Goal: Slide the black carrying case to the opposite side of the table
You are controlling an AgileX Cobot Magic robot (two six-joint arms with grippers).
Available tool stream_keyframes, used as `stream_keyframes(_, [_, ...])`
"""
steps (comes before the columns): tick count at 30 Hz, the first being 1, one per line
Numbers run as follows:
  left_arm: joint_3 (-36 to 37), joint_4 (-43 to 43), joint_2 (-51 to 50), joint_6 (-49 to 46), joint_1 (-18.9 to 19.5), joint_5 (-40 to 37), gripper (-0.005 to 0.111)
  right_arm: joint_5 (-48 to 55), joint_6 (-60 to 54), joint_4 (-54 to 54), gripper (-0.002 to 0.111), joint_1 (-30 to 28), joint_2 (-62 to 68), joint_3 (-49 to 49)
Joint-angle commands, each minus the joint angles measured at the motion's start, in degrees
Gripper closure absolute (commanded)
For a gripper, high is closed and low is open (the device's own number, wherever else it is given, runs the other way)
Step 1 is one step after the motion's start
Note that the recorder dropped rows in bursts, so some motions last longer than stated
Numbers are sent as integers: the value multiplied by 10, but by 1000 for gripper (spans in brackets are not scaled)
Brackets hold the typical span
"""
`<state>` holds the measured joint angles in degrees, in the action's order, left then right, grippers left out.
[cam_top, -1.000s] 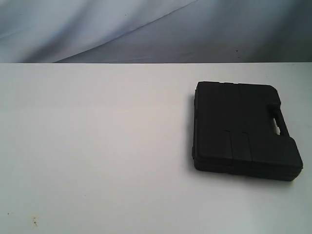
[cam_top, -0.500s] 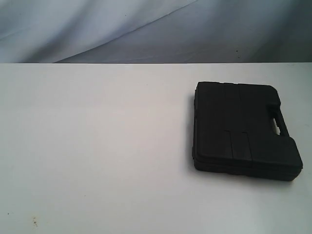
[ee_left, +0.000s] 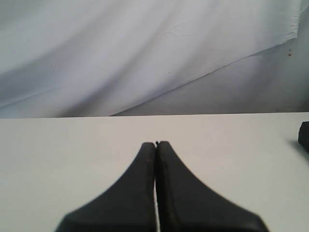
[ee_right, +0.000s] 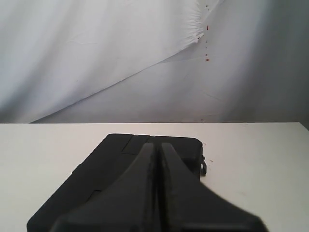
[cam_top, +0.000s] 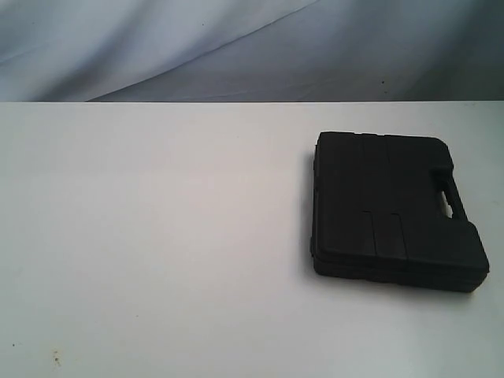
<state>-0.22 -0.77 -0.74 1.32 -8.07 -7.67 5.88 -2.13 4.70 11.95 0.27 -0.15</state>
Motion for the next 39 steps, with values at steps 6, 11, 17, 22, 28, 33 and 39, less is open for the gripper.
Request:
stream_keyframes(6, [2, 0, 3, 1, 1, 1, 107, -1, 65, -64, 108, 0, -3, 1])
stream_keyframes(11, [2, 0, 3, 1, 1, 1, 107, 7, 56, -68, 108, 0, -3, 1])
stream_keyframes(17, [2, 0, 3, 1, 1, 1, 107, 7, 51, -85, 108, 0, -3, 1])
stream_keyframes(22, [2, 0, 3, 1, 1, 1, 107, 8, 51, -85, 108, 0, -3, 1])
stream_keyframes(28, [2, 0, 3, 1, 1, 1, 107, 8, 51, -85, 108, 0, -3, 1])
stream_keyframes(33, [2, 0, 3, 1, 1, 1, 107, 8, 51, -85, 108, 0, -3, 1])
stream_keyframes(39, [2, 0, 3, 1, 1, 1, 107, 8, 51, -85, 108, 0, -3, 1])
